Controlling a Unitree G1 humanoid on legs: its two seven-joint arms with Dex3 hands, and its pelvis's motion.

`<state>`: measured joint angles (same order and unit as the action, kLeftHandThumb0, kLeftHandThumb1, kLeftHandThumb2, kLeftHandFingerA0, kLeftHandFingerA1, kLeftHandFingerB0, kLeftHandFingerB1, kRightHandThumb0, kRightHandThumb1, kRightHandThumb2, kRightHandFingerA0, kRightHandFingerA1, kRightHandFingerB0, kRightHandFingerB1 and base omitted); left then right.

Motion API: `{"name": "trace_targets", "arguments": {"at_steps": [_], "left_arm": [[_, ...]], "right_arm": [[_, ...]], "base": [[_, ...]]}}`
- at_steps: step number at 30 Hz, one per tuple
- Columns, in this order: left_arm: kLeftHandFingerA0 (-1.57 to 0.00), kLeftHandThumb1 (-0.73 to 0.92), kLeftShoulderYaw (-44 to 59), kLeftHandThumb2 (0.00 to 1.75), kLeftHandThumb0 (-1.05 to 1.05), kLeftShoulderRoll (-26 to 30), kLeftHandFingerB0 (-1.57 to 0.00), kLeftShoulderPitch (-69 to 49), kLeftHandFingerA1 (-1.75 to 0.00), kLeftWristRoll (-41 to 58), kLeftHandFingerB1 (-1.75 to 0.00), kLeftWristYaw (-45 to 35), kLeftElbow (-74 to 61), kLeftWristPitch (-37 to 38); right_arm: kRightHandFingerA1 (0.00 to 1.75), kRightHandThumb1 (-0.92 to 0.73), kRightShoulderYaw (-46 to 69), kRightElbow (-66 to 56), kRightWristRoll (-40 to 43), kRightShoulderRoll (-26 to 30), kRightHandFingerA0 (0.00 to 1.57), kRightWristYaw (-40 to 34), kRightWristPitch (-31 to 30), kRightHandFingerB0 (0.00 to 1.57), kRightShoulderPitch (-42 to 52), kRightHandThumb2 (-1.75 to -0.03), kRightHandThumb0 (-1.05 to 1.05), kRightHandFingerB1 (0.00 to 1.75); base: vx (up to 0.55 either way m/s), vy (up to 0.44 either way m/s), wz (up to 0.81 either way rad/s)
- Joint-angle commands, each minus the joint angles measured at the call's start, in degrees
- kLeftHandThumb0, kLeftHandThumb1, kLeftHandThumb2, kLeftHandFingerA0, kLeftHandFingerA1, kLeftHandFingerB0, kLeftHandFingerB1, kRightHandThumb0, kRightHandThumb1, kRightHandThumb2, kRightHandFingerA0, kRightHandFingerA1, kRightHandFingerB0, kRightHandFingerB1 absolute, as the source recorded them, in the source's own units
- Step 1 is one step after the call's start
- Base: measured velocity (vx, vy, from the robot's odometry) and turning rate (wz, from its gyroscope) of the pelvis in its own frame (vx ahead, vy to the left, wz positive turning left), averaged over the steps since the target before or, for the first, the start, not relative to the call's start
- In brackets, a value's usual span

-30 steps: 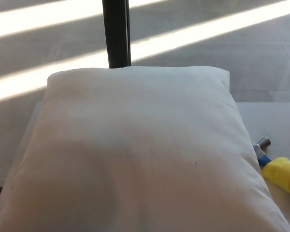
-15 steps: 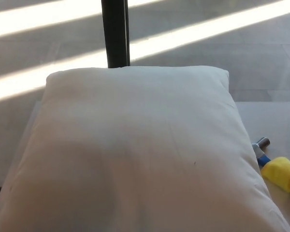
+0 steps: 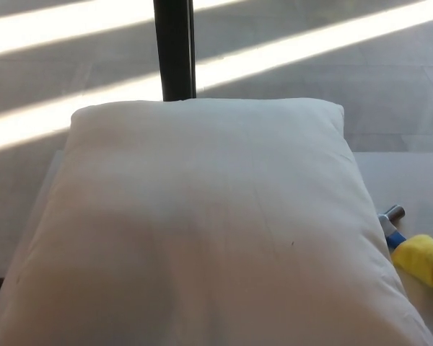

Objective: A hammer is kept on the right hand side and a pillow is kept on the left hand side on the desk infront of the robot and the robot uses its right hand to pick up the hammer and makes a downward swinging motion to hit the pillow

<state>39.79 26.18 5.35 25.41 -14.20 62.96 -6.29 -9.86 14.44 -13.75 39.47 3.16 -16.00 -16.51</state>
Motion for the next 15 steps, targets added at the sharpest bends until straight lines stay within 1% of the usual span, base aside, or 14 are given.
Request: {"name": "trace_targets", "arguments": {"at_steps": [1, 4, 5, 7, 9, 10, 11, 12, 13, 14, 15], "left_arm": [[-0.48, 0.72, -1.05, 0.62, -0.61, 1.0, -0.42, -1.01, -0.53, -0.47, -0.44, 0.24, 0.52, 0.35], [-0.5, 0.71, -0.74, 0.61, -0.62, 1.16, -0.43, -1.4, -0.54, 0.13, -0.45, 0.34, 0.73, 0.42], [-0.49, 0.72, -0.74, 0.61, -0.62, 1.18, -0.43, -1.41, -0.54, 0.2, -0.45, 0.22, 0.83, 0.53], [-0.46, 0.72, -0.81, 0.62, -0.63, 1.13, -0.42, -1.74, -0.54, 0.32, -0.45, -0.62, 0.45, 0.8], [-0.46, 0.72, -0.78, 0.62, -0.63, 1.11, -0.42, -1.8, -0.54, 0.45, -0.45, -0.73, 0.35, 0.81], [-0.49, 0.73, -0.84, 0.62, -0.63, 1.18, -0.44, -1.65, -0.53, 0.3, -0.43, -0.31, 0.75, 0.95], [-0.49, 0.74, -0.81, 0.62, -0.63, 1.29, -0.44, -1.56, -0.54, 0.34, -0.43, -0.63, 1.2, 1.13], [-0.47, 0.73, -0.7, 0.62, -0.64, 1.34, -0.43, -1.64, -0.53, 0.57, -0.43, -1.21, 1.18, 0.96], [-0.49, 0.73, -0.7, 0.62, -0.64, 1.32, -0.44, -1.64, -0.53, 0.56, -0.43, -1.13, 1.2, 1.06], [-0.51, 0.73, -0.72, 0.61, -0.66, 1.32, -0.45, -1.64, -0.54, 0.53, -0.43, -1.24, 1.31, 1.26], [-0.51, 0.74, -0.74, 0.62, -0.65, 1.31, -0.45, -1.67, -0.55, 0.57, -0.42, -1.3, 1.1, 1.04]], "right_arm": [[0.36, -0.57, 0.92, -2.96, -3.0, 1.08, 0.03, 2.18, -0.24, 0.13, 0.0, -0.95, -0.79, 0.42], [0.38, -0.57, 1.74, -3.73, -2.78, 0.76, 0.05, 3.03, -0.69, 0.15, -0.73, -0.93, -0.79, 0.42], [0.37, -0.61, 1.96, -3.73, -2.87, 0.79, 0.07, 3.27, -0.68, 0.19, -0.76, -0.95, -0.89, 0.43], [0.43, -0.57, 1.91, -3.39, -3.57, 0.92, 0.05, 3.92, -0.99, 0.17, -0.65, -0.94, -0.81, 0.43], [0.43, -0.57, 1.98, -3.2, -3.94, 0.78, 0.05, 4.08, -0.97, 0.17, -0.67, -0.94, -0.81, 0.43], [0.46, -0.58, 0.92, -2.09, -4.91, 0.73, 0.04, 4.44, -1.8, 0.19, -0.14, -0.96, -0.81, 0.44], [0.45, -0.61, 0.75, -1.51, -5.07, 0.32, 0.04, 4.52, -2.16, 0.19, 0.18, -0.94, -0.88, 0.42], [0.44, -0.62, 0.07, -1.59, -5.96, 0.36, 0.04, 4.8, -3.32, 0.19, 0.3, -0.95, -0.89, 0.42], [0.44, -0.73, -0.45, -1.18, -6.37, 0.06, 0.05, 5.22, -4.52, 0.25, 0.31, -0.63, -0.81, 0.29], [0.47, -0.59, -0.62, -0.36, -6.72, -0.32, 0.04, 4.5, -3.98, 0.19, 0.52, -0.94, -0.83, 0.43], [0.47, -0.58, -0.7, 0.39, -6.74, -0.74, 0.03, 4.21, -3.58, 0.19, 0.73, -0.94, -0.82, 0.43]], "base": [[0.0, 0.0, 0.0], [0.0, 0.0, 0.0], [0.0, 0.0, 0.0], [0.0, 0.0, 0.0], [0.0, 0.0, 0.0], [0.0, 0.0, 0.0], [0.0, 0.0, 0.0], [0.0, 0.0, 0.0], [0.0, 0.0, 0.0], [0.0, 0.0, 0.0], [0.0, 0.0, 0.0]]}}
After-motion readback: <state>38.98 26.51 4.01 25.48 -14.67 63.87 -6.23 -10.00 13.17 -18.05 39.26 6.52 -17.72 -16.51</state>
